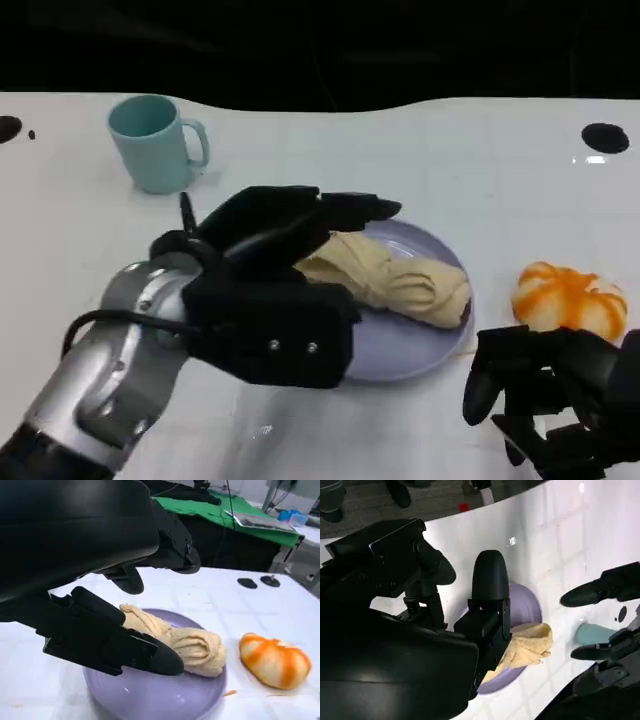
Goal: Grasp the towel on the left side of the plate with the left hand and place it into the plate.
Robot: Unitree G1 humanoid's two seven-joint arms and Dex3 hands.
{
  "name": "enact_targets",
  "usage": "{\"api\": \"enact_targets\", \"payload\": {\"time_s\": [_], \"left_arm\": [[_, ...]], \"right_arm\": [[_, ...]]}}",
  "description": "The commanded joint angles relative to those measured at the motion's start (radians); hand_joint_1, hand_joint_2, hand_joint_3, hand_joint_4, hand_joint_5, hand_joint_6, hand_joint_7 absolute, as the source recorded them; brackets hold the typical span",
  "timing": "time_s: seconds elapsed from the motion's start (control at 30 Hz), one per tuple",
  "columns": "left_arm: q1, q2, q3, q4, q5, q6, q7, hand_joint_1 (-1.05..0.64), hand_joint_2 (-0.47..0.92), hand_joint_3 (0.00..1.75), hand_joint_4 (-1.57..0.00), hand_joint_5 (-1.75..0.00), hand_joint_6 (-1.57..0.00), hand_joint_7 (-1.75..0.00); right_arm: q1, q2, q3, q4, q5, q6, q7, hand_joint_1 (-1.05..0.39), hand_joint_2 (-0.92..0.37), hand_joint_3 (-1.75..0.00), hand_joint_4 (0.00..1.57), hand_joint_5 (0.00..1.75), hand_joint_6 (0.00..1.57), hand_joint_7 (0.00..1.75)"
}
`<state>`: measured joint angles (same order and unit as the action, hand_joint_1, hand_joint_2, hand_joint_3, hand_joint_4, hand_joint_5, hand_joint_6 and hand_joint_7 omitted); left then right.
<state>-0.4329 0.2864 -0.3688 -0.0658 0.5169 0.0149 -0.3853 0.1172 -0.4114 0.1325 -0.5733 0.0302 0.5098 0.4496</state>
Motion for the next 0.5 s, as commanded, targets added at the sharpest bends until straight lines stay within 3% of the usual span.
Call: {"api": "enact_targets", "payload": {"time_s": [0.03,0.27,0.43,0.47,0.5], "left_arm": [[0.07,0.041,0.078,-0.084,-0.092,0.024,-0.043,-0.58,0.92,0.19,-0.36,-0.63,-0.46,-0.05],[0.231,0.017,0.206,-0.195,-0.342,0.064,-0.066,-0.44,0.92,0.18,-0.52,-0.71,-0.62,-0.12],[0.346,-0.034,0.287,-0.277,-0.466,0.146,-0.025,-0.25,0.92,0.19,-0.72,-1.01,-0.86,-0.21],[0.373,-0.048,0.303,-0.302,-0.498,0.175,-0.019,-0.19,0.88,0.31,-0.74,-1.1,-0.91,-0.28],[0.398,-0.056,0.316,-0.326,-0.524,0.201,-0.015,-0.14,0.72,0.68,-0.74,-1.22,-0.91,-0.48]], "right_arm": [[-0.005,-0.006,-0.006,0.001,0.008,0.005,0.0,0.04,-0.6,-1.05,0.69,1.69,0.69,1.42],[-0.004,-0.004,-0.01,0.002,0.016,0.007,0.003,0.04,-0.6,-1.05,0.69,1.68,0.68,1.42],[-0.006,-0.008,-0.011,0.002,0.019,0.01,0.005,0.05,-0.61,-1.05,0.68,1.68,0.67,1.42],[-0.007,-0.008,-0.012,0.004,0.02,0.006,0.007,0.05,-0.61,-1.04,0.68,1.68,0.67,1.42],[-0.007,-0.009,-0.012,0.005,0.02,0.005,0.008,0.05,-0.61,-1.04,0.68,1.68,0.68,1.43]]}}
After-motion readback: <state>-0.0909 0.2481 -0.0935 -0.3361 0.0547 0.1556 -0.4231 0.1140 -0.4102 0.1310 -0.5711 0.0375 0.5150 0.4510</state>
